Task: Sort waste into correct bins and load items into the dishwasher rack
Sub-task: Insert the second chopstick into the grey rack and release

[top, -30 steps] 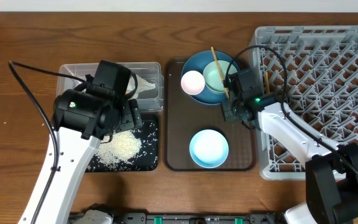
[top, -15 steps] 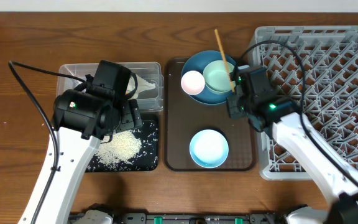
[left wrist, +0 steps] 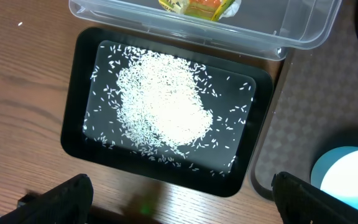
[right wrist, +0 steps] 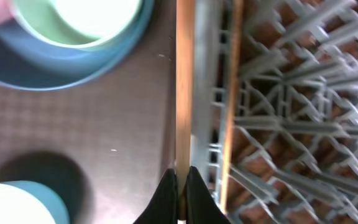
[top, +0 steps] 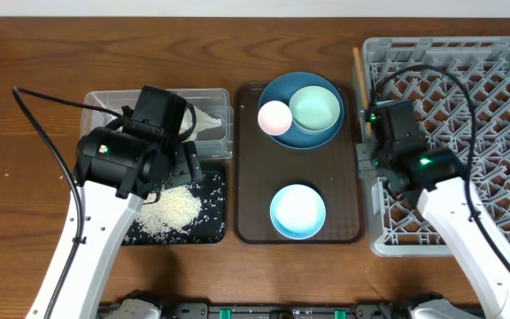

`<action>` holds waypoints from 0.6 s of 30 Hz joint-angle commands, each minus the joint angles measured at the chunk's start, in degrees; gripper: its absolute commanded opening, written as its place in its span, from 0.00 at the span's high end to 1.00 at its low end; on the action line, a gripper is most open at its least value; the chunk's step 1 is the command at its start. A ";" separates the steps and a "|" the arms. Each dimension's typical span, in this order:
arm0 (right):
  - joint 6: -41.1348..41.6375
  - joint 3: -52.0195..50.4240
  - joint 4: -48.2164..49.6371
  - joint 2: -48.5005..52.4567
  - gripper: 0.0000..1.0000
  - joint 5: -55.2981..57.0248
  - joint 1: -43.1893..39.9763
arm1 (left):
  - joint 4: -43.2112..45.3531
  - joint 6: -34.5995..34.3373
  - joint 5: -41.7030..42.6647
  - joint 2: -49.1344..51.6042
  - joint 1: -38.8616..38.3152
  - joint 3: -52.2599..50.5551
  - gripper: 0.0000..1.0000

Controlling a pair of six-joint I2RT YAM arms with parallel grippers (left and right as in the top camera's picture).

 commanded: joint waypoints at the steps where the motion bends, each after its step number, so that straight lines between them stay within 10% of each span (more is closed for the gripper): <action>1: 0.02 0.11 -1.22 -0.68 0.99 1.29 -2.64 | -0.17 0.31 -0.94 0.20 0.28 -0.13 0.05; 18: -1.31 -0.11 -4.46 0.81 0.99 1.25 -5.92 | -0.17 0.31 -0.94 0.20 0.28 -0.13 0.05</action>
